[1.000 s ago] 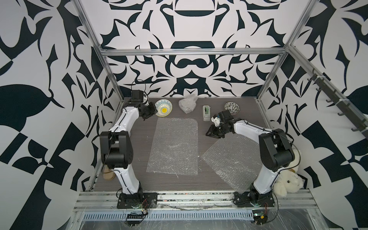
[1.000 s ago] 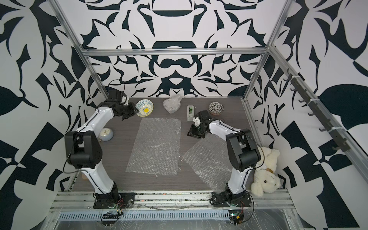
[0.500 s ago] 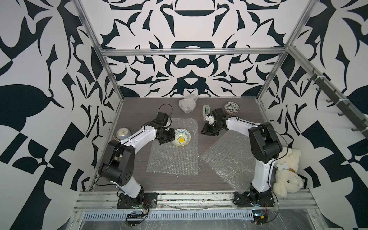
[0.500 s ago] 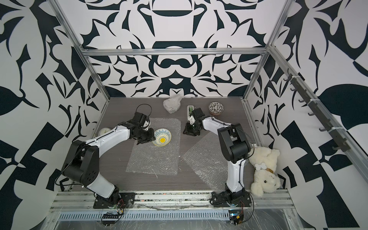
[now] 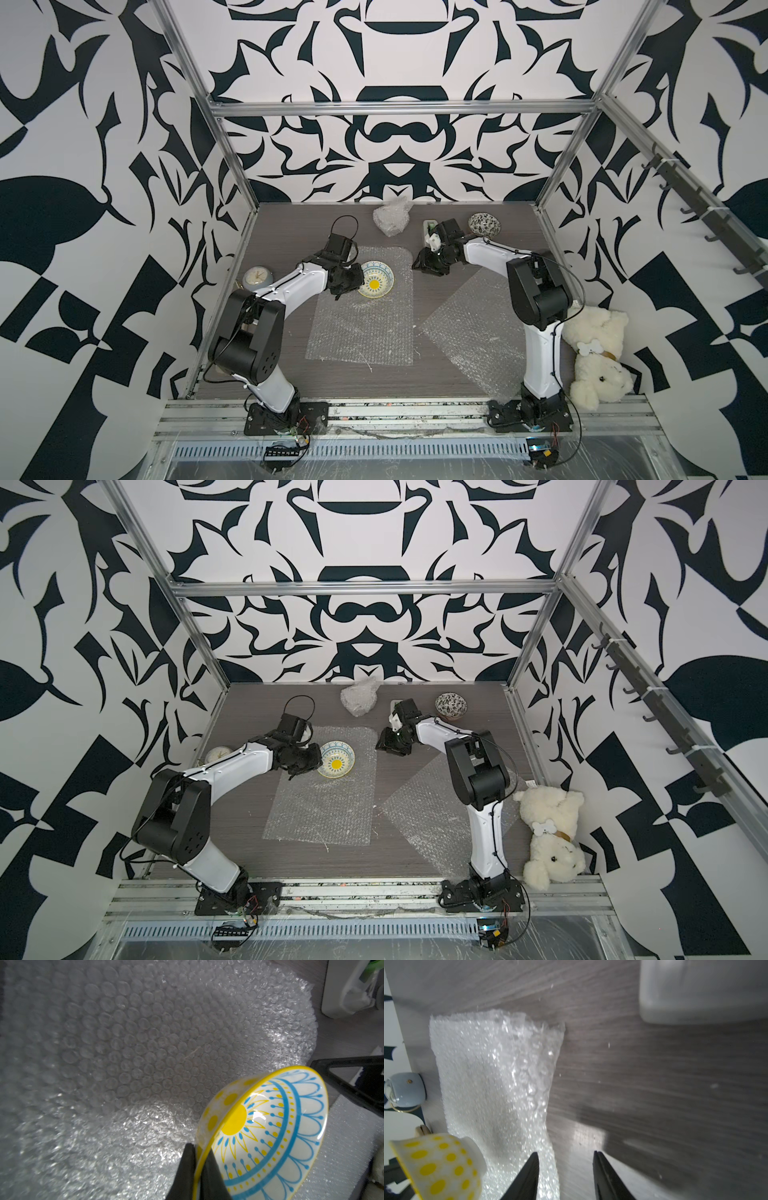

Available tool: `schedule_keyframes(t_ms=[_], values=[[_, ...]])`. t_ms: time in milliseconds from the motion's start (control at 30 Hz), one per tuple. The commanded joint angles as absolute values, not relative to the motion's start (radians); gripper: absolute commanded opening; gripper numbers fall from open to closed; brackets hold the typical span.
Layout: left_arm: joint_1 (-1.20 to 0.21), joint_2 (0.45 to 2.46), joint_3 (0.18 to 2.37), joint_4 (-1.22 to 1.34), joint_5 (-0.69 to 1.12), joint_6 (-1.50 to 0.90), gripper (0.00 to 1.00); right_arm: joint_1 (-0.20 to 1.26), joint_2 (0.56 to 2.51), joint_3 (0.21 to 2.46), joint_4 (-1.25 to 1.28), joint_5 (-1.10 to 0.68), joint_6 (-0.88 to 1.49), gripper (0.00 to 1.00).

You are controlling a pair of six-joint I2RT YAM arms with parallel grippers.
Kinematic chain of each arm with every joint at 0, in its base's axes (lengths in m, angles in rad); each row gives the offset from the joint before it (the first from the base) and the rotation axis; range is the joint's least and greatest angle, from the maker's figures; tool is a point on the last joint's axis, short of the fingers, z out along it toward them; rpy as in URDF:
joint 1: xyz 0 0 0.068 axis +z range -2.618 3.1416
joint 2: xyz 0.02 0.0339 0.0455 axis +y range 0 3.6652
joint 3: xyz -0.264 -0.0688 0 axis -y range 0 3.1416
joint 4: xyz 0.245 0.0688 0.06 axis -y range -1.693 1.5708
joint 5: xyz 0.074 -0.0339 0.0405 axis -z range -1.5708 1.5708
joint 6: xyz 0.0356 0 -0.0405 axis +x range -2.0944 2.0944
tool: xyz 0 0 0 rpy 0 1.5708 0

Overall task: Wrap bowls in bubble wrap
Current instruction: Place the bowl on the bubble wrap, then adjust the bowl with the bubble wrap.

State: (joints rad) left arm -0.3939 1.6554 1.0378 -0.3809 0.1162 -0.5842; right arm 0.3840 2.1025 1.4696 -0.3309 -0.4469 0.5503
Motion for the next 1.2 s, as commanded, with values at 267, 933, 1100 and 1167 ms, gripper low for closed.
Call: schedule_keyframes(t_ms=[267, 933, 1100, 1167], values=[[-0.397, 1.704, 1.016, -0.365, 0.158, -0.588, 0.02, 0.390, 2.195, 1.609, -0.219, -0.517, 0.680, 0.50], [-0.396, 1.722, 1.009, -0.358, 0.144, -0.585, 0.13, 0.465, 2.129, 1.668, -0.184, -0.620, 0.652, 0.15], [-0.397, 1.701, 1.002, -0.360, 0.137, -0.587, 0.11, 0.533, 2.084, 1.665, -0.260, -0.590, 0.594, 0.14], [-0.397, 1.695, 1.003, -0.363, 0.135, -0.588, 0.12, 0.552, 2.066, 1.654, -0.275, -0.574, 0.578, 0.14]])
